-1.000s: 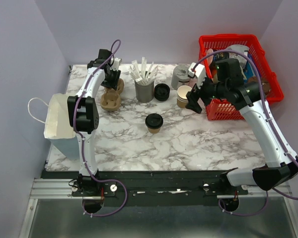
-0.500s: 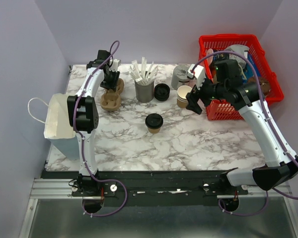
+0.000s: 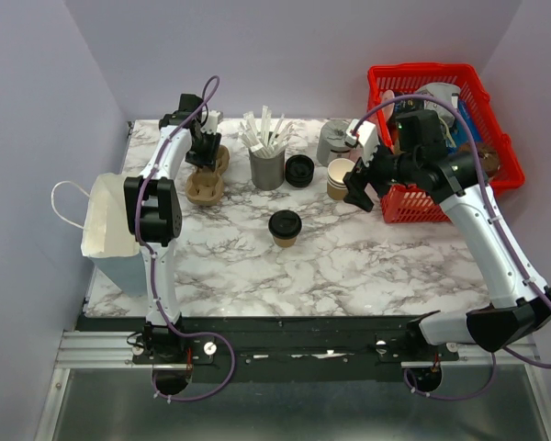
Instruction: Pack the takeout coffee
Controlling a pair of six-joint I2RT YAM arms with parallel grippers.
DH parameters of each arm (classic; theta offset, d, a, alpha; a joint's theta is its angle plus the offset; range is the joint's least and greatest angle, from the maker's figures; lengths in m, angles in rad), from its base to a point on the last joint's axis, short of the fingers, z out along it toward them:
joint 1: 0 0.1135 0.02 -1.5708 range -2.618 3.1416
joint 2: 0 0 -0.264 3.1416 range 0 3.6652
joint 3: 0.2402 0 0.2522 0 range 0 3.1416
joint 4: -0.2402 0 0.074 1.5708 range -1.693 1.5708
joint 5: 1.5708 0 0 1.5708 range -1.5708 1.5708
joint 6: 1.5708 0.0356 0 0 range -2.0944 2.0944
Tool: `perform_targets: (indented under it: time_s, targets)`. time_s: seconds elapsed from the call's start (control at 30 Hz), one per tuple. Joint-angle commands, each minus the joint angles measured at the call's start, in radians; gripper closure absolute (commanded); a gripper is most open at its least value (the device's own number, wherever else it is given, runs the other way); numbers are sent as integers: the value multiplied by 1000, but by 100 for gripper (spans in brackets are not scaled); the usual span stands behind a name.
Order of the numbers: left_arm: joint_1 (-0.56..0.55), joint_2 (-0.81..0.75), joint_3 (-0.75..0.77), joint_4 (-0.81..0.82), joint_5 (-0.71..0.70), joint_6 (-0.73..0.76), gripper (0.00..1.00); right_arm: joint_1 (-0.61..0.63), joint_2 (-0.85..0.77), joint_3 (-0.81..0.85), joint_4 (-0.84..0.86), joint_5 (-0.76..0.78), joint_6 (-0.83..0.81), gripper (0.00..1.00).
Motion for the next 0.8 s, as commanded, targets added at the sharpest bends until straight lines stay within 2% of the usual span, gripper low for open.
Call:
perform_targets:
  time_s: [0.0, 0.57, 0.77]
  targets:
    - [6, 24, -4, -22, 50, 1, 50, -2, 11, -4, -22, 14, -15, 4]
    - [6, 18, -21, -30, 44, 6, 51, -2, 15, -2, -25, 12, -22, 4]
    - [6, 12, -29, -31, 32, 1, 46, -1, 18, 0, -27, 12, -24, 4]
